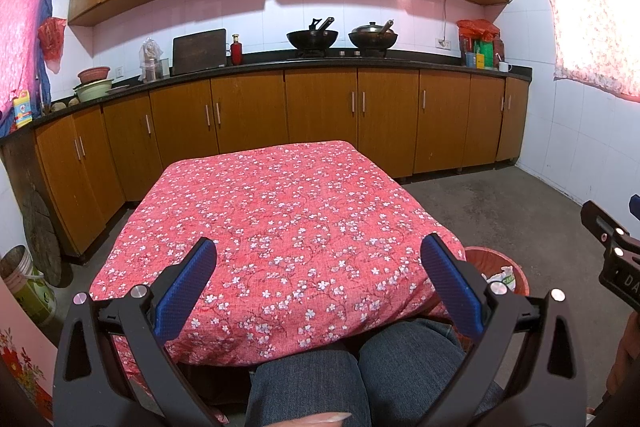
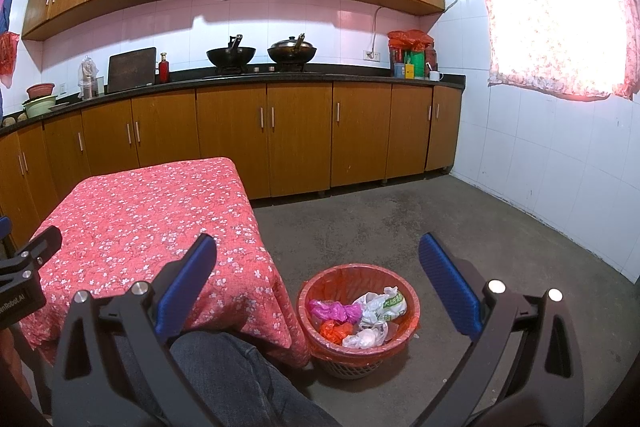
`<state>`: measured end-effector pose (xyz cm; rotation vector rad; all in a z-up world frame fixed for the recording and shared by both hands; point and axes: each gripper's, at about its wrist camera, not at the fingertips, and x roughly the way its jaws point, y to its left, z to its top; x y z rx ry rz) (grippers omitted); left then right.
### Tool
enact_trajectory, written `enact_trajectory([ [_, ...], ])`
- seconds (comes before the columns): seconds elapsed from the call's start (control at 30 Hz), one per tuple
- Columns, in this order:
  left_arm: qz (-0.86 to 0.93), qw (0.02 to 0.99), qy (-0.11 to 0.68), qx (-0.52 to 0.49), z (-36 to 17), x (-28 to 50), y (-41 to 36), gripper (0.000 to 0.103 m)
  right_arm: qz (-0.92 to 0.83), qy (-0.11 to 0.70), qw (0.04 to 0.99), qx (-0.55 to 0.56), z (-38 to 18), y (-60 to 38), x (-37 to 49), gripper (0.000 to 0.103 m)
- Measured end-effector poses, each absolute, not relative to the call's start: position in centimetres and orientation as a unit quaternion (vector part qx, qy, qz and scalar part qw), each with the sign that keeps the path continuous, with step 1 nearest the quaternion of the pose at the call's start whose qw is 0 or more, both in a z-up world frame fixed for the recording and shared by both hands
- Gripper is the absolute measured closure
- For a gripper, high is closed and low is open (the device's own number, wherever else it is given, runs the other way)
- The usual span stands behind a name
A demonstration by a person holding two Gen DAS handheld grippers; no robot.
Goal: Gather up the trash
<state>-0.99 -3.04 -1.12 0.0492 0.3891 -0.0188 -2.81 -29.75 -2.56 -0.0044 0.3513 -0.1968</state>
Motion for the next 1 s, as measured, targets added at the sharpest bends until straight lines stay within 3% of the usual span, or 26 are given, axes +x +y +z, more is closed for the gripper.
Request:
enact_trajectory([
  [1.0, -0.010, 0.980, 0.195, 0.023, -1.13, -1.03, -3.05, 0.002, -0.098, 0.176, 0.980, 0.000, -2.53, -29.29, -2.77, 0.004],
])
